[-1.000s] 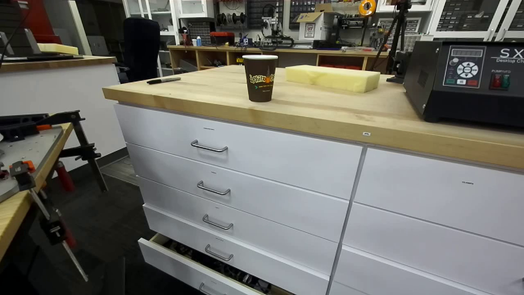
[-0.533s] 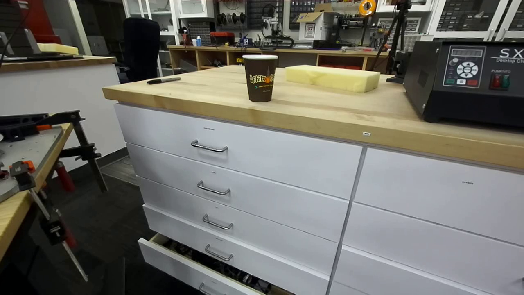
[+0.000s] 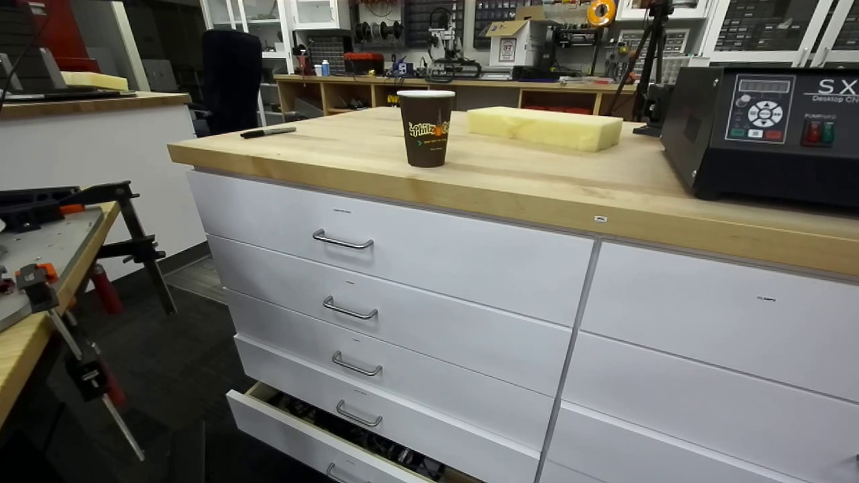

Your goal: Put the pen inside the brown coffee cup, remove the pen from the coffee cup

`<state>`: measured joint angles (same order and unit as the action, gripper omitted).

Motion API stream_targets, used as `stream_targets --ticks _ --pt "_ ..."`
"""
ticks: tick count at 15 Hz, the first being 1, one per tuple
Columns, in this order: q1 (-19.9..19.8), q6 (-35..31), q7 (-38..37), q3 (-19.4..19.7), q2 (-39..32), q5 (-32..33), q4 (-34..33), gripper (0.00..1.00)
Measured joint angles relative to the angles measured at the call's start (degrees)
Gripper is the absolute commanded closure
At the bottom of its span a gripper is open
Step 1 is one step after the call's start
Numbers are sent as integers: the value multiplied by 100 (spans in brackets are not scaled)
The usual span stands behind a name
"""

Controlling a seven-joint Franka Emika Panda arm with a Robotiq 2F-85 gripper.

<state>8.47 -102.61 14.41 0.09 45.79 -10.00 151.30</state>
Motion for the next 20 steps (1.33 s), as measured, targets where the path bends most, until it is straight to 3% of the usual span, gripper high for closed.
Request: stream_targets --ticks 5,9,13,20 --pt "779 -684 178 -524 -70 -426 271 0" --pt "1277 -1833 394 -786 -292 -563 634 0" --pt "1536 -3112 685 -855 -965 -559 822 0" --pt "1664 -4156 1253 -788 -2702 -547 645 0"
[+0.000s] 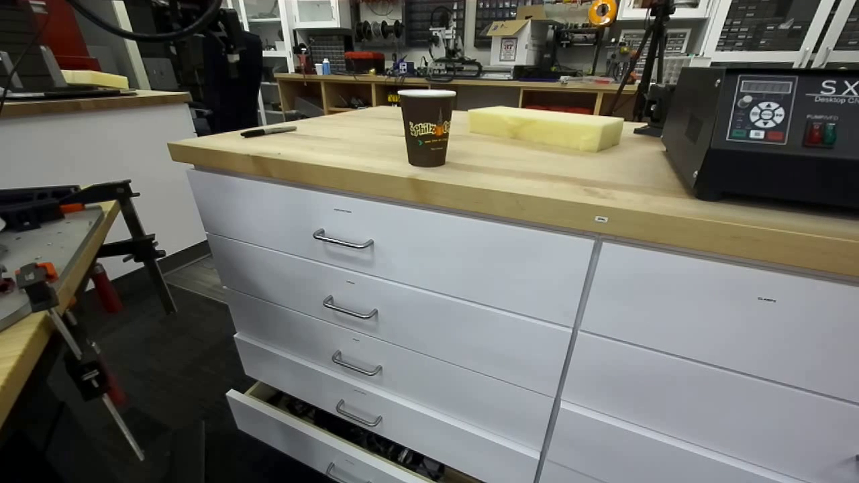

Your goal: Put the pen inside the brown coffee cup, remove the pen from the coffee cup

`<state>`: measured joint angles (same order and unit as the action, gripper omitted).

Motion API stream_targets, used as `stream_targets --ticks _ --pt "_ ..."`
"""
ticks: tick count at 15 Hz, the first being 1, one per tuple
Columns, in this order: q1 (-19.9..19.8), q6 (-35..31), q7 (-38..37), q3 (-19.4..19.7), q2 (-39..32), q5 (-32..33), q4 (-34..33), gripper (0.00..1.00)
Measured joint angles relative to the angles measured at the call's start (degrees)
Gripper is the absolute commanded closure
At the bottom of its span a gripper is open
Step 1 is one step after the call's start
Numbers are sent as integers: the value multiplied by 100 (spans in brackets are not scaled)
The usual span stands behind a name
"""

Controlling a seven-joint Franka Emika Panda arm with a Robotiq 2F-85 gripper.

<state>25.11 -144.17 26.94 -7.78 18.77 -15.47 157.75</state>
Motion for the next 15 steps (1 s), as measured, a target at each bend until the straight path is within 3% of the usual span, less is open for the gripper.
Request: stream_targets --ticks 4,10,11,13,15 --pt "-11 -387 56 -78 -867 34 -337 0" --pt "-130 -450 49 -370 -1762 189 -965 0" --pt "-162 -450 47 -428 -1870 224 -1043 19" --pt "-224 -450 36 -541 -2047 289 -1169 32" --pt "-282 -451 13 -643 -2192 366 -1262 19"
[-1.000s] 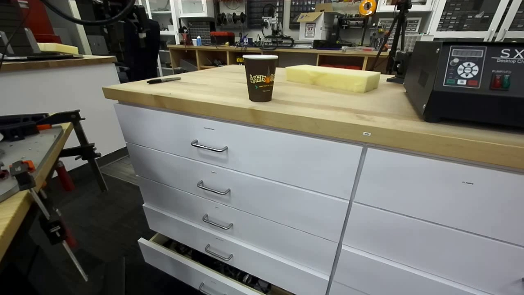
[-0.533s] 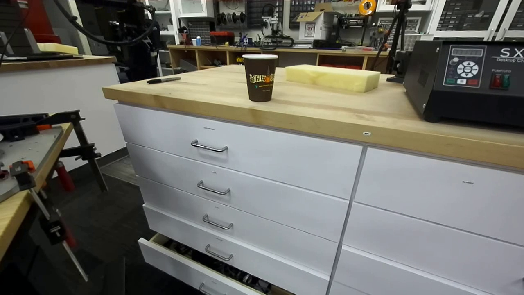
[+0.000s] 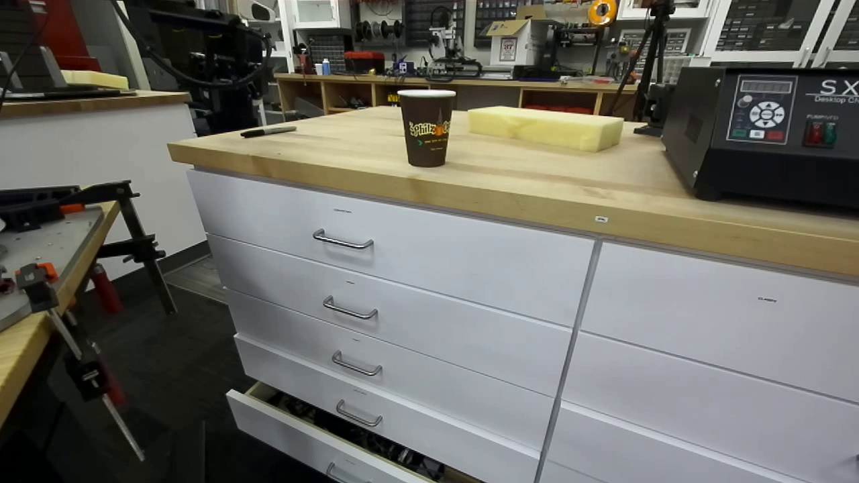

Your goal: Put the pen inside the brown coffee cup, remove the pen from the coffee cup

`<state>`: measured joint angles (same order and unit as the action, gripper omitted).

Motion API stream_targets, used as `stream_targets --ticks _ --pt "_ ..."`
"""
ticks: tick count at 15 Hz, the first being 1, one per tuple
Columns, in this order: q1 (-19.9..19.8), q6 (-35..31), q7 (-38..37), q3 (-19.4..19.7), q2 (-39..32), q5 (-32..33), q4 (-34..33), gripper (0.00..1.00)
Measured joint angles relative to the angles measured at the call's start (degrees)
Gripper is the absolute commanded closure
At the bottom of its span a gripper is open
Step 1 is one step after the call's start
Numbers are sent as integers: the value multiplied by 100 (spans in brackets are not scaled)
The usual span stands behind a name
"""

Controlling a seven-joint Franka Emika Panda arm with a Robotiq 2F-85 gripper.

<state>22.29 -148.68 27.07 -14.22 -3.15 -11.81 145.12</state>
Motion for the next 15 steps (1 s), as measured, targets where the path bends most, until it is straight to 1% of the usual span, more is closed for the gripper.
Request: stream_targets --ticks 1,2,4,5,6,7,8,9,10,12,15 --pt "-28 -5 -15 -47 -65 48 -35 15" --pt "-54 -18 -28 -82 -119 105 -61 14" --pt "-92 -111 -85 -133 -224 264 -92 2" --pt "-107 -191 -132 -150 -273 376 -98 0" --pt "-121 -289 -171 -166 -327 506 -101 4" --pt "-135 -394 -217 -178 -384 646 -101 16" --pt "-145 -486 -274 -184 -439 783 -103 20" --pt "-156 -574 -331 -189 -496 904 -103 27" --pt "-166 -647 -373 -189 -548 1011 -104 40" --pt "-198 -781 -460 -190 -646 1203 -105 54" --pt "-246 -911 -599 -189 -749 1462 -107 73"
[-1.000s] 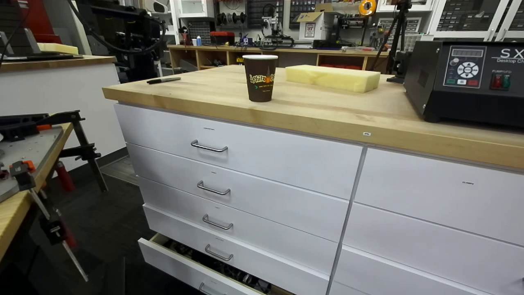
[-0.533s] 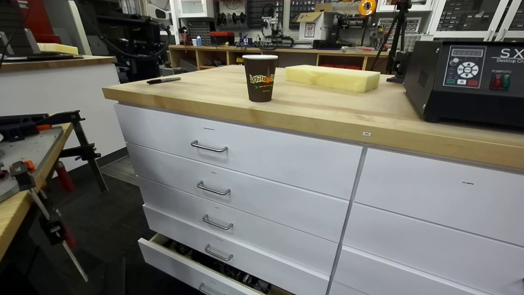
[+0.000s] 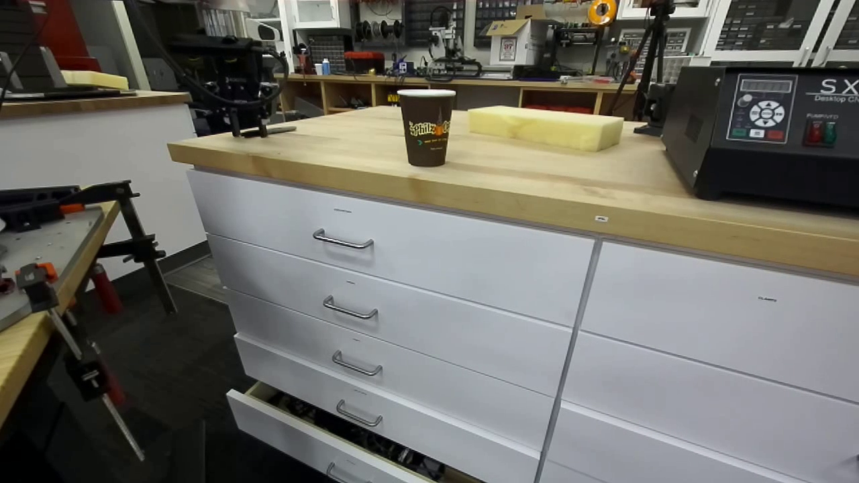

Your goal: Put the pen inside the brown coffee cup, remove the pen from the coffee cup

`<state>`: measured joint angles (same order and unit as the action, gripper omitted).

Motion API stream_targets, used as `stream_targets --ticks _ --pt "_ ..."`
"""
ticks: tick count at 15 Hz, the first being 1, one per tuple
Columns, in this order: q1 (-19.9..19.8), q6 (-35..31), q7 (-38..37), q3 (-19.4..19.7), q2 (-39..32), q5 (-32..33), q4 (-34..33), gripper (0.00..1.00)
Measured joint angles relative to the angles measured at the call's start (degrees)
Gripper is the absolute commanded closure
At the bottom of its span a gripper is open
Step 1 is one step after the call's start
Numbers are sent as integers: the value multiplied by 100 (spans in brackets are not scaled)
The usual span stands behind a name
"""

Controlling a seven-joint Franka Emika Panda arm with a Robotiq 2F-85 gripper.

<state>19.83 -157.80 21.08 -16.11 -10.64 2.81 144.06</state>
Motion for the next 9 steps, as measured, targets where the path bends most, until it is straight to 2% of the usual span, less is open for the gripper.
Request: stream_targets --ticks 4,6,7,9 --pt "-53 -90 -153 0 0 229 -22 98" --pt "-53 -91 -197 -3 -2 283 -37 100" --pt "-53 -90 -205 -5 -2 297 -42 96" --pt "-53 -81 -205 -11 -2 309 -53 96"
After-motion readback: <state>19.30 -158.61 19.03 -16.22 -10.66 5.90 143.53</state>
